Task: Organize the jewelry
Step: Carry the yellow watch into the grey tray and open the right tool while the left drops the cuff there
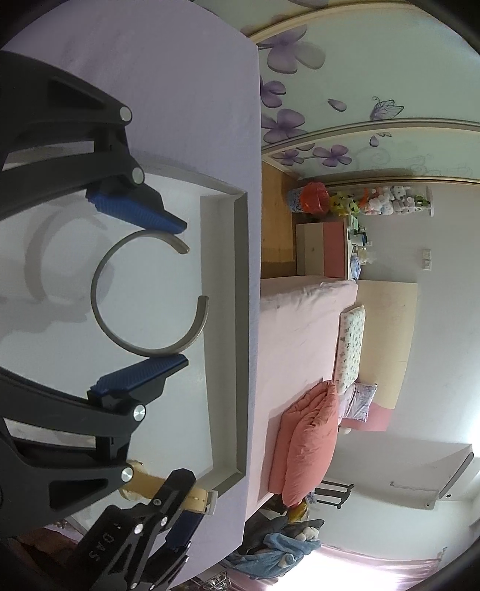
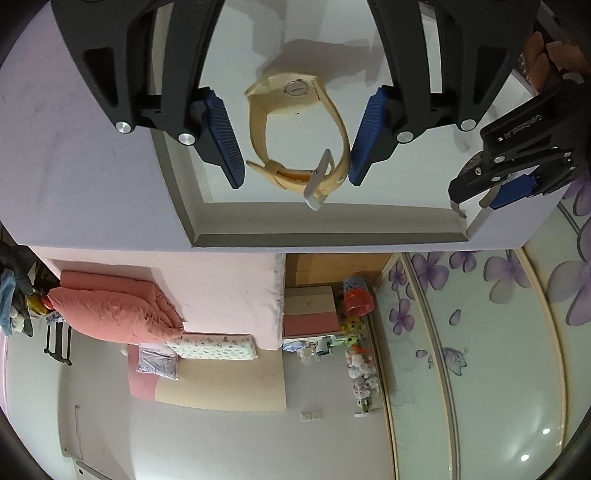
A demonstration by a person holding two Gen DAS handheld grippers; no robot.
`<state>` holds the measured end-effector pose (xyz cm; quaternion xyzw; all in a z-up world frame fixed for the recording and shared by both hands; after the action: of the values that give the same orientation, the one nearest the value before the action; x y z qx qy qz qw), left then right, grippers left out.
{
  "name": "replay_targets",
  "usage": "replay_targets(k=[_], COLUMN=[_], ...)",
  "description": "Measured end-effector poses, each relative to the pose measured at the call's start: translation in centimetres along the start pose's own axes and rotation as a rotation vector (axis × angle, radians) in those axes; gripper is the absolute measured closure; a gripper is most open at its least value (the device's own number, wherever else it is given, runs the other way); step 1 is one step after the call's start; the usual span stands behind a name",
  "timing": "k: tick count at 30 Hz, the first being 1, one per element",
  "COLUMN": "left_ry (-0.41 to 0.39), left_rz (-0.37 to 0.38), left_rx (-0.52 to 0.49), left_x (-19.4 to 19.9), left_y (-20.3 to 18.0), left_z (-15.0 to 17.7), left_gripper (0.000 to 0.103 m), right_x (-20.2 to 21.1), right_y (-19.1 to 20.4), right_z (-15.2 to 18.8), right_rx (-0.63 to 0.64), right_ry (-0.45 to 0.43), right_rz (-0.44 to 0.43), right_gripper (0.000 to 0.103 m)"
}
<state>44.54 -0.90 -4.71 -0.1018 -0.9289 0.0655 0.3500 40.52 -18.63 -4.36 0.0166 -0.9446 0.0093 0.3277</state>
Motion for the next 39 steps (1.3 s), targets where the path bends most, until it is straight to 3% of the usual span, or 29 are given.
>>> replay_targets(k=[13, 25, 31, 39], left_ry=[-0.009, -0.039, -0.048, -0.063], left_rz=[0.01, -0.002, -0.01, -0.021], left_rx=[0.015, 0.023, 0.028, 0.014], left_x=[0.4, 2.4, 3.2, 4.1], left_y=[0.2, 1.1, 1.5, 1.7], left_z=[-0.3, -0.7, -0.8, -0.6], left_gripper=[0.032, 0.032, 0.032, 0.032], right_x=[0.1, 1.4, -0.3, 0.5], right_y=[-0.4, -1.0, 0.2, -0.7], right_z=[-0.6, -1.0, -0.3, -0.3], right_rx=[-0.013, -0.044, 0.024, -0.008], right_ry=[-0.017, -0.054, -0.008, -0.029], right_rz=[-0.014, -0.026, 0.049, 0.053], right_gripper=[0.035, 0.035, 0.035, 0.035])
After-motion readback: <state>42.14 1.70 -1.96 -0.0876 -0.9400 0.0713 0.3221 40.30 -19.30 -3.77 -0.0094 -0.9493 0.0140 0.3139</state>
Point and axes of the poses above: each gripper's, at about its wrist camera, not at the fingertips, and x roughly against the way its jaws point, y to its left, z to its underside, the point moved 2 cm from there along -x, roughly the way its jaws point, and after that the axes turned 11 degrees about z, right-handed, at the moved point
